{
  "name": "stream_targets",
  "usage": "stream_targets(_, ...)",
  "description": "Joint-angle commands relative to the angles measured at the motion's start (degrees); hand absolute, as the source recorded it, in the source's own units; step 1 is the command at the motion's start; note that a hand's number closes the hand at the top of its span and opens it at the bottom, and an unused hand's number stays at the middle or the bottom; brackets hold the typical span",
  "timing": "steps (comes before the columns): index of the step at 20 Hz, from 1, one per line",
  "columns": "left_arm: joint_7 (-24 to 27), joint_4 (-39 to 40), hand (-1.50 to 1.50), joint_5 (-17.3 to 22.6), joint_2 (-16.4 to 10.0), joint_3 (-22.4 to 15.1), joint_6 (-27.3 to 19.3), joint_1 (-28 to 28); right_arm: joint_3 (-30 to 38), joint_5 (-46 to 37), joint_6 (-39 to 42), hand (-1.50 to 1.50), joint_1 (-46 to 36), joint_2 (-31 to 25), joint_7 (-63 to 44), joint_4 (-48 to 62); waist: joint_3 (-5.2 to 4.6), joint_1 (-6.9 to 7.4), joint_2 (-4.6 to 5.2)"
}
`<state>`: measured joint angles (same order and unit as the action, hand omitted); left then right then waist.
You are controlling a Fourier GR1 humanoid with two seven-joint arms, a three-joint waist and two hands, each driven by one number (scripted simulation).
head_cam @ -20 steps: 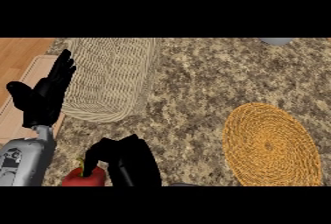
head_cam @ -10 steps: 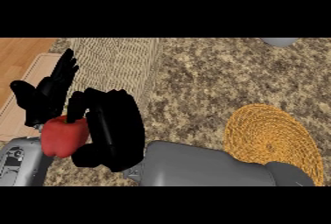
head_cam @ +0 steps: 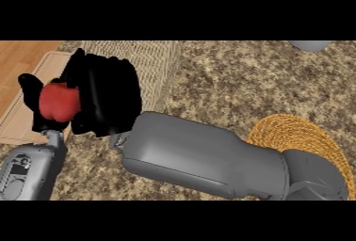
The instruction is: Pick the bell pepper from the placemat and place it in the basket
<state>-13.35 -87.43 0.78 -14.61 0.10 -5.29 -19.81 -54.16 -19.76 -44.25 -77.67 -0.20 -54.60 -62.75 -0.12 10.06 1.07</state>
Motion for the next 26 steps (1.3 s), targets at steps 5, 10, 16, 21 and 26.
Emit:
stream_targets(5, 0.55, 3.12, 0.00, -0.49, 2.13, -1.62, 0.23, -0.49, -0.79, 6.34, -2.51, 1.50, -5.97, 0.19, -1.78, 11.08, -0.42, 0.19, 1.56)
stream_targets(10, 0.15, 2.85, 0.00, 0.67, 0.55, -0.36, 2.13, 0.16, -1.27, 10.38, -3.87, 1.50, -7.33, 0.19, -0.52, 14.24, -0.39, 1.22, 1.53)
stream_targets(16, 1.75, 3.50, 0.00, -0.08, 1.29, -0.28, 1.61, 0.90, -0.14, 16.45, -5.19, 1.50, -6.82, 0.19, 5.53, 15.57, -0.32, 0.76, 1.89)
stream_targets(21, 0.34, 2.69, 0.00, -0.51, 1.55, 0.20, 0.51, 1.13, -14.73, 5.54, 8.86, 1.50, -14.92, 0.20, 8.84, 24.69, -0.70, -1.07, 0.74)
stream_targets(26, 0.36, 3.80, 0.00, -1.17, 2.47, -0.60, 0.49, 0.31, -19.06, 3.03, 11.46, 1.50, -18.55, 0.20, 10.59, 27.94, -0.47, -1.57, 1.26)
